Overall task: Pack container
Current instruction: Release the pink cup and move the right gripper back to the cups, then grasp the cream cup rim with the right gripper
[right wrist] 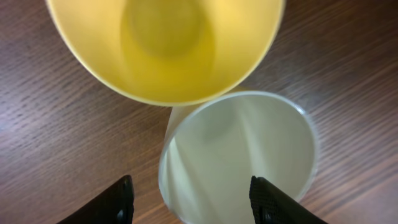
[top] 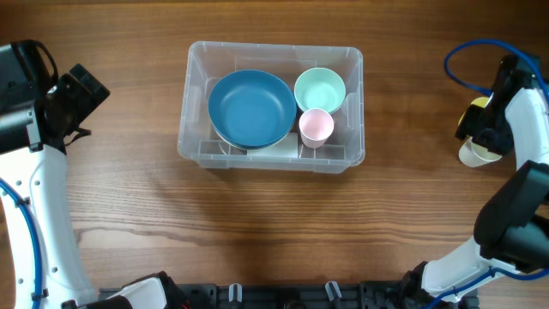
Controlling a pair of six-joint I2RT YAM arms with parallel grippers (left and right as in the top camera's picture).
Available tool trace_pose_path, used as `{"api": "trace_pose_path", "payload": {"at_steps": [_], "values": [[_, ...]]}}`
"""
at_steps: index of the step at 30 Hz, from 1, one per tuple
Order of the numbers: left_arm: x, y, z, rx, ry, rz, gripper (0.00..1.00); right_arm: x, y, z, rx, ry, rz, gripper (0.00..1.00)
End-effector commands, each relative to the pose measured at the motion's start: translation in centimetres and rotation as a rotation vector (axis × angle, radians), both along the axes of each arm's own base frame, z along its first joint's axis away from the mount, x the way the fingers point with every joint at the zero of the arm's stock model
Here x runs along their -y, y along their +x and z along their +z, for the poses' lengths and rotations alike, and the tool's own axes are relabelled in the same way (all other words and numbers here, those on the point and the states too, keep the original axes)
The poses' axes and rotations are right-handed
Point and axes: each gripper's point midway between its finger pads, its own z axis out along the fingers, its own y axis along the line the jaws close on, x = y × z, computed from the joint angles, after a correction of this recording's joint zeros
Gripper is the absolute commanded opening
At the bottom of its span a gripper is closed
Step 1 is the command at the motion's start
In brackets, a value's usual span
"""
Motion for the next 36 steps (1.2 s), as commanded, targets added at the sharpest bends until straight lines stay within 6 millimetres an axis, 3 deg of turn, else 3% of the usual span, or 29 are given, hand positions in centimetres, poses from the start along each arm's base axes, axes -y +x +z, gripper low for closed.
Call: {"api": "trace_pose_path", "payload": {"at_steps": [1,5,11,20,31,36], "values": [[-0.1,0.0,0.8,0.023,0.001,0.011,1.00,-0.6,-0.6,-2.0,-0.024,0.033,-0.011,0.61],[-0.1,0.0,0.8,0.023,0.001,0.011,1.00,-0.5,-0.6,-2.0,-0.020,0.030,-0.012,0.59],[-0.1,0.0,0.8,0.023,0.001,0.011,1.00,-0.6,-0.7,-2.0,-0.025,0.033,-0.012,0.28],[-0.1,0.0,0.8,0.023,0.001,0.011,1.00,-0.8,-1.4,-2.0,-0.053,0.043,-0.013,0.04],[-0.1,0.0,0.8,0.023,0.001,0.011,1.00,-3.1,-1.9,-1.8,-0.056,0.161,-0.005,0.04],[-0.1,0.0,0.8,0.023,0.001,0.011,1.00,-5.3,-0.4,1.2,0.048,0.187,0.086,0.04]]}}
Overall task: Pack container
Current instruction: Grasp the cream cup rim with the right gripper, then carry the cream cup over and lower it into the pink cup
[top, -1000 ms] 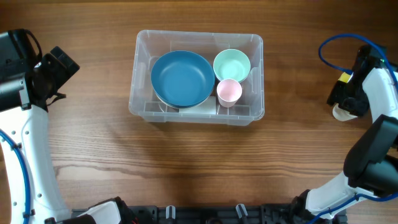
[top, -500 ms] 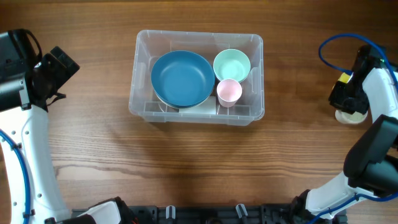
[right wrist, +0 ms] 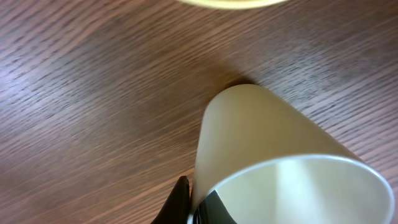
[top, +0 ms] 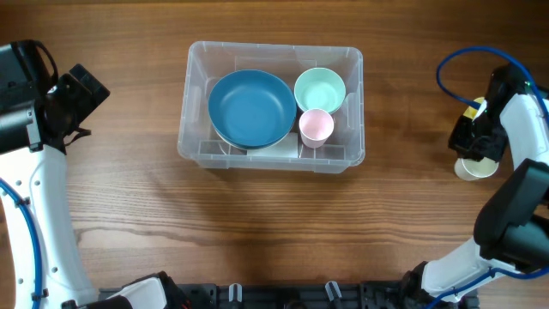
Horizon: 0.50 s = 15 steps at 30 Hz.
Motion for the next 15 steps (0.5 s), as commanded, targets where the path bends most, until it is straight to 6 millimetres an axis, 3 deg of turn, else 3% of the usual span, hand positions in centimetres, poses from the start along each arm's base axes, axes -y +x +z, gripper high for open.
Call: {"api": "trace_pose_path", "payload": {"at_steps": [1,5,10,15], "values": [[-0.1,0.0,0.8,0.022,0.001,0.011,1.00,-3.5,2.5,4.1,0.162,0.069,0.117,0.05],[-0.1,0.0,0.8,0.022,0.000,0.011,1.00,-6.4,4.3,8.5,0.297,0.059,0.215,0.04],[-0.1,0.0,0.8,0.022,0.000,0.011,1.00,-12.5,6.0,15.2,0.472,0.033,0.417,0.04],[-0.1,0.0,0.8,0.022,0.001,0.011,1.00,-19.1,6.0,18.4,0.548,0.062,0.595,0.04]]}}
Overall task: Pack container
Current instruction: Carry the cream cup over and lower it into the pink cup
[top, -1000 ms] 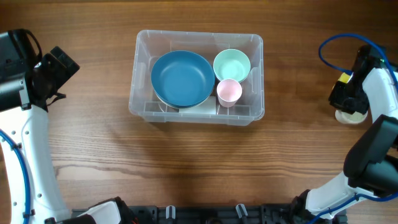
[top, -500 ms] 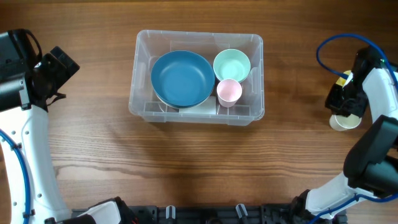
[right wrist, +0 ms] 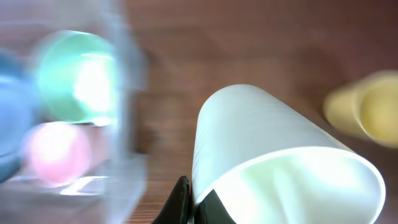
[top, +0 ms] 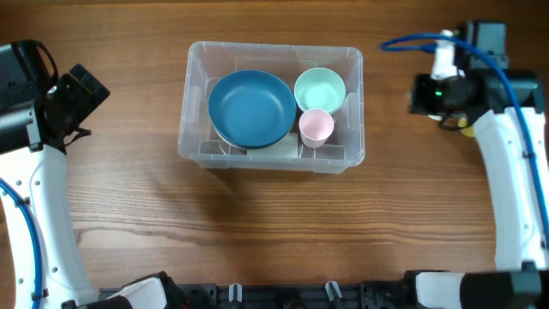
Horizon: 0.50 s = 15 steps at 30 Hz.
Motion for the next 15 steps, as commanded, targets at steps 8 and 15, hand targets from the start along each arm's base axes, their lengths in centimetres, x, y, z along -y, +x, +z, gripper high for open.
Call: {"api": "trace_pose_path", "payload": {"at_steps": [8,15], "values": [[-0.1,0.0,0.8,0.022,0.001,0.011,1.00,-11.5,-1.8,2.2,0.066,-0.026,0.328,0.04],[-0.1,0.0,0.8,0.022,0.000,0.011,1.00,-16.0,-2.6,2.0,0.088,-0.021,0.456,0.04]]}}
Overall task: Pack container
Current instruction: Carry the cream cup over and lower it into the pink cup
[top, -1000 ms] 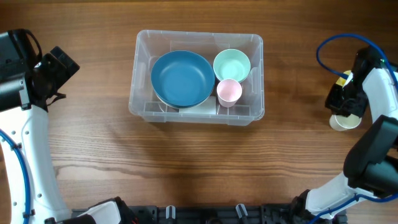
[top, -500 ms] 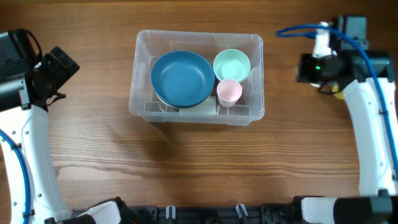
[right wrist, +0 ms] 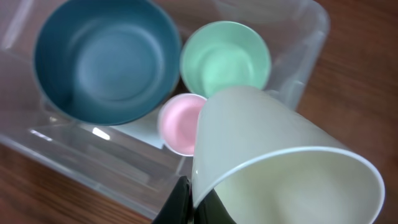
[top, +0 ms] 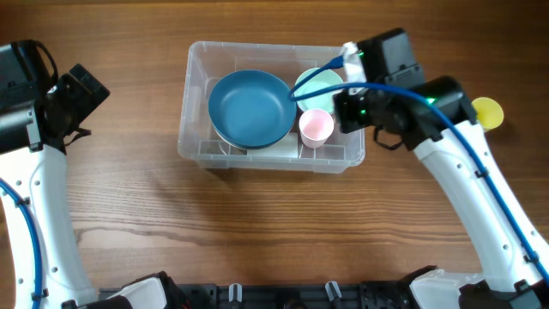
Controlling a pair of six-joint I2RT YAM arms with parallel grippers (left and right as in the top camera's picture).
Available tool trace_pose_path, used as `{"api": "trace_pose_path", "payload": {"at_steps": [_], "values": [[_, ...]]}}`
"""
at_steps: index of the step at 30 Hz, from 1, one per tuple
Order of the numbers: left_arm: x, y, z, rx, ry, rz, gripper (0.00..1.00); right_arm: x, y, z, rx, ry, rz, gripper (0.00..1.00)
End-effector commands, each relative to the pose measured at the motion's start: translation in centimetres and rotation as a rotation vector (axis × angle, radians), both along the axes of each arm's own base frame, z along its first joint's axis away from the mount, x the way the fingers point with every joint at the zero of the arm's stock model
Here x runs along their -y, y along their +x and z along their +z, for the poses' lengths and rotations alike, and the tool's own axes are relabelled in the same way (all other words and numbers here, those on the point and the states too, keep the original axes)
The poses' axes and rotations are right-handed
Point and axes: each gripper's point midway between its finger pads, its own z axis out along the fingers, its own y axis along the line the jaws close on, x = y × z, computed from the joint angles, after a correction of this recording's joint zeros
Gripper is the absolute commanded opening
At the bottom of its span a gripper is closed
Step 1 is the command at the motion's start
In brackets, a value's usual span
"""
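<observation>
A clear plastic container holds a blue bowl, a mint cup and a small pink cup. My right gripper is shut on the rim of a cream cup, one finger inside and one outside. It hangs above the container's right end, over the pink cup and mint cup. In the overhead view the right arm hides the cream cup. My left gripper stays at the far left, its jaws unclear.
A yellow cup stands on the wooden table right of the container. The blue bowl fills the container's left and middle. Its right wall lies just behind the held cup.
My right gripper, still holding the cream cup, was right of the container near the yellow cup. It is now over the container's right end. The left arm has not moved.
My right gripper stood open over the cream cup, which sat beside the yellow cup at the table's right edge. Then it was shut on that cup's rim. Later it held the cup between the yellow cup and the container, and now holds it above the container.
</observation>
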Motion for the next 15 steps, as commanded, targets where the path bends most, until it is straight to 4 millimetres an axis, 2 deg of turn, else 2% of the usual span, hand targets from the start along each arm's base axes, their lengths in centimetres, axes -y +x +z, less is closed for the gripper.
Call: {"api": "trace_pose_path", "payload": {"at_steps": [1,6,15], "values": [[-0.1,0.0,0.8,0.022,0.001,0.010,1.00,-1.7,0.2,-0.2,0.019,-0.021,0.046,0.04],[-0.1,0.0,0.8,0.022,0.000,0.011,1.00,-3.0,0.6,-2.4,-0.030,-0.045,0.072,0.04],[-0.1,0.0,0.8,0.022,0.000,0.011,1.00,-3.4,1.0,-5.9,-0.122,-0.084,0.077,0.05]]}}
